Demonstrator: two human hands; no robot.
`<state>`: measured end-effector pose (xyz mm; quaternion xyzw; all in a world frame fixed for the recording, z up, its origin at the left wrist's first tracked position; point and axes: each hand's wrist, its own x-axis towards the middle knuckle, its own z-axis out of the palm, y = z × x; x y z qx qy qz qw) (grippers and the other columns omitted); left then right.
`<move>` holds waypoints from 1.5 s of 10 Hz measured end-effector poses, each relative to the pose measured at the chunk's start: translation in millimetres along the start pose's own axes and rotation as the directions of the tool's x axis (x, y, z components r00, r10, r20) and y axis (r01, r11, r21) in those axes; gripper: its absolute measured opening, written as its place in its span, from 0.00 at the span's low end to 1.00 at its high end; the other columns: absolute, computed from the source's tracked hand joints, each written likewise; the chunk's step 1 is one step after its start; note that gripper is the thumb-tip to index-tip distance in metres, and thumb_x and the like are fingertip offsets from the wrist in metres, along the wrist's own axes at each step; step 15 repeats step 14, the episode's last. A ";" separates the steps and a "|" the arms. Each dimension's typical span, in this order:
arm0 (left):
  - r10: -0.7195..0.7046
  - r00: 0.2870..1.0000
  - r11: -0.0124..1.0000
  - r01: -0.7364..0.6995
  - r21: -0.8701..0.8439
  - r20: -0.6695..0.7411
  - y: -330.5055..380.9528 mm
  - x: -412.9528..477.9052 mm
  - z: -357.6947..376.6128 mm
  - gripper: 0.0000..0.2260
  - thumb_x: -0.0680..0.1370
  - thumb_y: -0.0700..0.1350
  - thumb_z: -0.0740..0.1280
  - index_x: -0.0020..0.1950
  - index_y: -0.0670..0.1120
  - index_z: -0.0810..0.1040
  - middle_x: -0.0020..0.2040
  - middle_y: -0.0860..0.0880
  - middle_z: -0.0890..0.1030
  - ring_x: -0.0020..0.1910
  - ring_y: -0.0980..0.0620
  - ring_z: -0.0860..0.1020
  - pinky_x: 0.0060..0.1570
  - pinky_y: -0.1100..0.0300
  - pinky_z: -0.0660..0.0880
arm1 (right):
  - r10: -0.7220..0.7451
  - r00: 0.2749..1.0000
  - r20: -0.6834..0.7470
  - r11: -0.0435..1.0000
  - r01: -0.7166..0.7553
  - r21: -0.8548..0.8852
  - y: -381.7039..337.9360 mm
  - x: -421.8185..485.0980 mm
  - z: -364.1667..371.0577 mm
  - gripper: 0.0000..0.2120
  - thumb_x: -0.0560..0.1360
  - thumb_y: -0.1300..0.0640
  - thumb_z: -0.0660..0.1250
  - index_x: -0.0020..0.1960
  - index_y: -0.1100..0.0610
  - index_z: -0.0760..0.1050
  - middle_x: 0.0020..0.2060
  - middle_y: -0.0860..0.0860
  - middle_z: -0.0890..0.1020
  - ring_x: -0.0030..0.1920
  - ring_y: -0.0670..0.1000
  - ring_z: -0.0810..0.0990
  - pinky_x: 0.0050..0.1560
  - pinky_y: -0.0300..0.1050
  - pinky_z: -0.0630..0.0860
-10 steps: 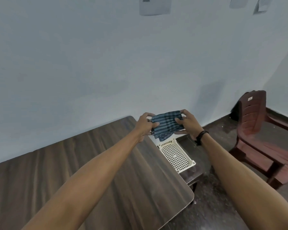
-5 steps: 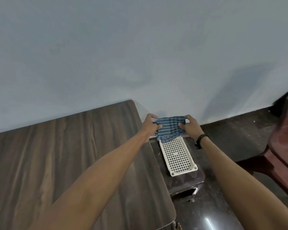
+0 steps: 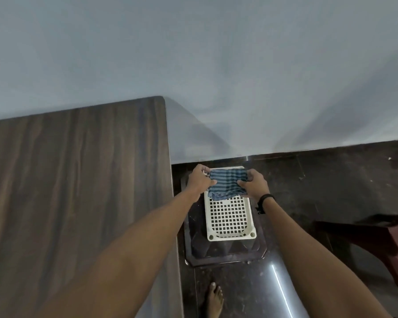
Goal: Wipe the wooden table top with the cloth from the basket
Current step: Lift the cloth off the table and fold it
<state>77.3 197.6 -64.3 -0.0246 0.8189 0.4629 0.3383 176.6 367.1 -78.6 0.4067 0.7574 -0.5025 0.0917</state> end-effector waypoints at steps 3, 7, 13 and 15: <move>0.007 0.996 0.980 0.010 0.200 -0.084 -40.1 60.3 48.0 0.15 0.75 0.36 0.73 0.53 0.51 0.72 0.57 0.45 0.78 0.52 0.47 0.80 0.48 0.54 0.82 | -0.013 0.997 -0.081 0.971 -0.006 -0.237 38.5 59.4 31.4 0.15 0.78 0.54 0.69 0.64 0.52 0.72 0.57 0.56 0.82 0.56 0.61 0.81 0.56 0.56 0.78; 0.097 0.993 0.887 -0.054 0.459 -0.070 -60.5 84.0 60.7 0.14 0.78 0.36 0.69 0.61 0.48 0.74 0.55 0.48 0.77 0.48 0.50 0.77 0.46 0.57 0.80 | -0.183 0.982 -0.052 0.879 0.140 -0.455 56.8 81.5 51.2 0.21 0.79 0.58 0.69 0.68 0.56 0.65 0.57 0.59 0.82 0.55 0.63 0.81 0.55 0.60 0.79; 0.213 0.977 0.711 -0.135 0.690 -0.027 -37.1 41.0 28.4 0.20 0.80 0.41 0.66 0.71 0.44 0.68 0.68 0.43 0.71 0.65 0.42 0.72 0.55 0.49 0.75 | -0.347 0.933 -0.097 0.736 0.207 -0.644 33.8 41.9 40.1 0.11 0.79 0.61 0.58 0.60 0.57 0.74 0.54 0.55 0.77 0.49 0.61 0.79 0.42 0.52 0.75; 0.251 0.968 0.723 -0.179 0.667 -0.012 -3.5 21.7 -0.8 0.20 0.80 0.41 0.64 0.71 0.45 0.67 0.68 0.44 0.73 0.64 0.41 0.73 0.56 0.47 0.73 | -0.369 0.922 -0.118 0.741 0.216 -0.636 -6.0 27.2 23.2 0.10 0.79 0.61 0.60 0.58 0.57 0.75 0.55 0.56 0.78 0.49 0.61 0.80 0.43 0.52 0.76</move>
